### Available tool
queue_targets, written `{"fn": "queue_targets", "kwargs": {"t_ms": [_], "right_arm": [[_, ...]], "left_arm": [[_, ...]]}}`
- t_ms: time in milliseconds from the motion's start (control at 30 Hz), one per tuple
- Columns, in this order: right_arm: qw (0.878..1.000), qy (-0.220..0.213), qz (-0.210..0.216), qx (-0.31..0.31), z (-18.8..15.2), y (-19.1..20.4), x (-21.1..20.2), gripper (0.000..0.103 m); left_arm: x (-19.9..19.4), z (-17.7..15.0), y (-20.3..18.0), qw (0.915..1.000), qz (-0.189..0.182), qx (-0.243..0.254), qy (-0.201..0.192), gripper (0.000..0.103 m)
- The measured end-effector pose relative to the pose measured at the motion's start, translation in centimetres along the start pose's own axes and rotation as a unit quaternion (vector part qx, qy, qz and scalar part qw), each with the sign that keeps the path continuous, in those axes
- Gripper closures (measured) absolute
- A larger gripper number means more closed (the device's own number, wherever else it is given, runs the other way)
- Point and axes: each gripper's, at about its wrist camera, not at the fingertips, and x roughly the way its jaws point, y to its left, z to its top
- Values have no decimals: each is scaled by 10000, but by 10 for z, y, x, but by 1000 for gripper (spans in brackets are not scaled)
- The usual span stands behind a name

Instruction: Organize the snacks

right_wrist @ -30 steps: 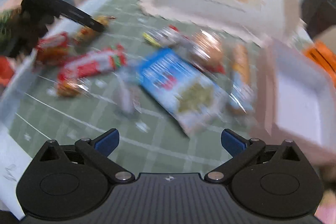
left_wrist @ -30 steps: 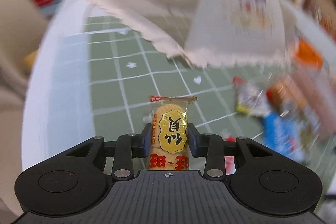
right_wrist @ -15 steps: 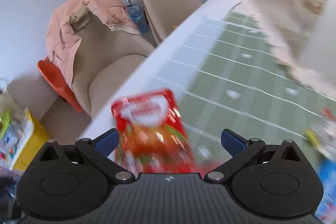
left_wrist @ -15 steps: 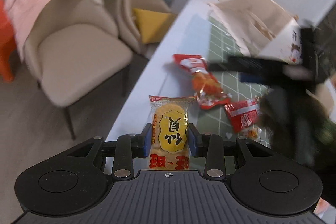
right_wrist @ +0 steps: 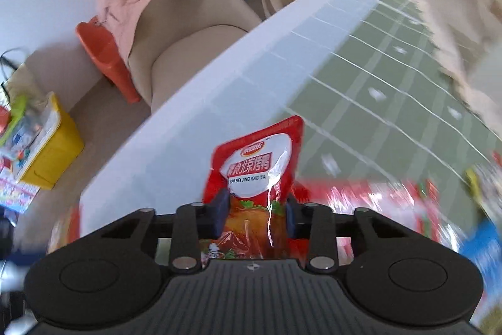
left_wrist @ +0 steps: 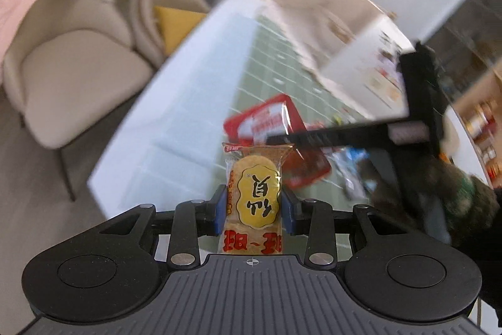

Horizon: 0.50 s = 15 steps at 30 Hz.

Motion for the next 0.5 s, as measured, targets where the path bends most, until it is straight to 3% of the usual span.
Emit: {"fn": "queue_targets", "kwargs": {"t_ms": [33,133,300,433,467,500], "right_arm": [[9999,-1,77,111,-14,-7,-16,83],[9989,-179,72,431,-53,-29,-66,86],[9926,-369,-538,1025,-121,-69,-130,86],[9812,-154,-936,1682,-178,-102,-151,86],[9772,-134,-1081,1825,-191,-107,-152,85],[9723,-117,-1320,1924,-204,-112,-151,77]], "left_arm": [[4,-1,-7,9999,-42,86,70,63],[20,-5,-23,9993,-160,131,324,63],[51,-24,-65,9930,-651,499,848,63],[74,-44,-98,9850,-925,778,1230,63],[78,-49,-105,9832,-961,858,1295,63],[81,-52,-110,9815,-990,925,1354,63]]}}
